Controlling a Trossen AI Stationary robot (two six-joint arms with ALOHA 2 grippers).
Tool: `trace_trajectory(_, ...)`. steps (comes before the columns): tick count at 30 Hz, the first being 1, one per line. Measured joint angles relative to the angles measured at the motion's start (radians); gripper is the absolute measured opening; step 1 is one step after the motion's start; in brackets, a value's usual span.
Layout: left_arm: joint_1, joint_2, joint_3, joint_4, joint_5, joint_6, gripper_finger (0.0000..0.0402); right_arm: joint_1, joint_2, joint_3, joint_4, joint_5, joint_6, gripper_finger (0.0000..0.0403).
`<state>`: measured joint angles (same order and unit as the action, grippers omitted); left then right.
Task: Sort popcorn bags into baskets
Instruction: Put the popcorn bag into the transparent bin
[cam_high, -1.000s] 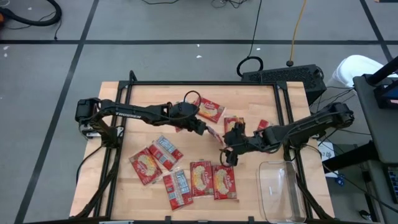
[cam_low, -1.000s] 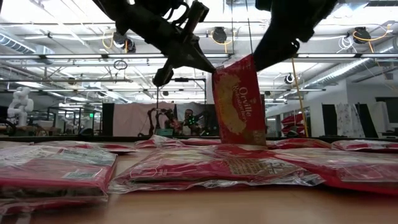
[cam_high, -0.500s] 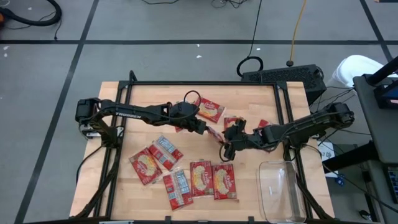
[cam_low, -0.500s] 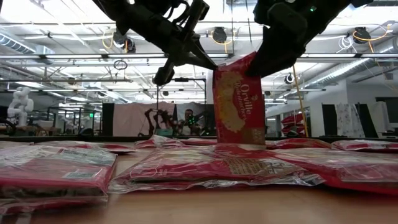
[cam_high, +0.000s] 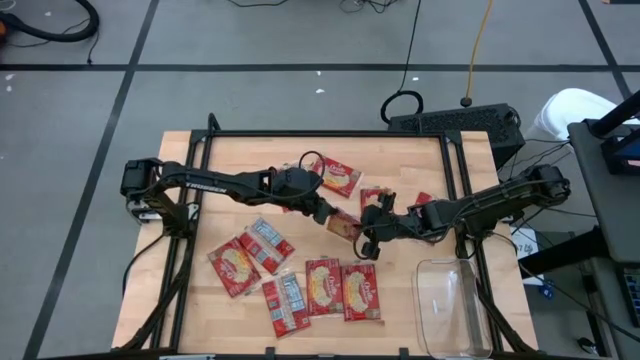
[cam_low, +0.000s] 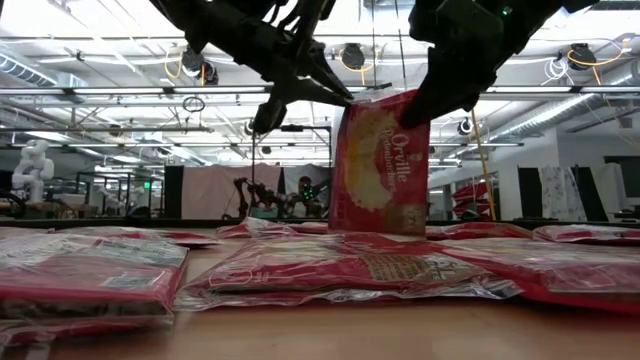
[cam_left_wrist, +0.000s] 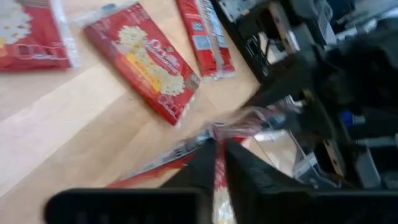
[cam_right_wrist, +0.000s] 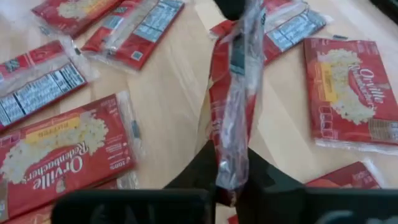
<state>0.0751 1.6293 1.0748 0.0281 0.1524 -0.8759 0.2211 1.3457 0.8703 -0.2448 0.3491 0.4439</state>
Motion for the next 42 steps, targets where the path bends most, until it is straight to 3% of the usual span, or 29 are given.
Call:
trace_trajectory(3, -0.010, -0.011, 0.000, 0.006, 0.000, 0.010, 0.0123, 0.000, 0.000, 0.000, 0.001, -0.015, 0.024, 0.0014)
trace_trajectory(9, -0.033, -0.052, 0.002, 0.005, -0.099, 0.067, 0.0250, 0.000, -0.049, 0.000, -0.033, -0.093, 0.053, 0.0016)
trace_trajectory(13, -0.041, -0.101, 0.002, -0.020, -0.154, 0.117, 0.0295, 0.000, -0.125, 0.000, -0.090, -0.159, 0.107, 0.0007)
trace_trajectory(17, -0.032, -0.148, 0.002, -0.044, -0.161, 0.157, 0.0299, 0.002, -0.226, 0.000, -0.175, -0.231, 0.204, 0.0011)
trace_trajectory(23, -0.028, -0.179, 0.000, -0.078, -0.130, 0.184, 0.0270, 0.003, -0.379, 0.000, -0.230, -0.418, 0.289, 0.0011)
trace_trajectory(32, -0.030, -0.178, 0.000, -0.201, -0.062, 0.077, 0.0239, 0.030, -0.514, 0.028, -0.484, -0.684, 0.576, 0.0005)
trace_trajectory(42, -0.030, -0.178, 0.000, -0.218, -0.047, 0.026, 0.0234, 0.156, -0.532, 0.239, -0.761, -0.721, 0.729, 0.0006)
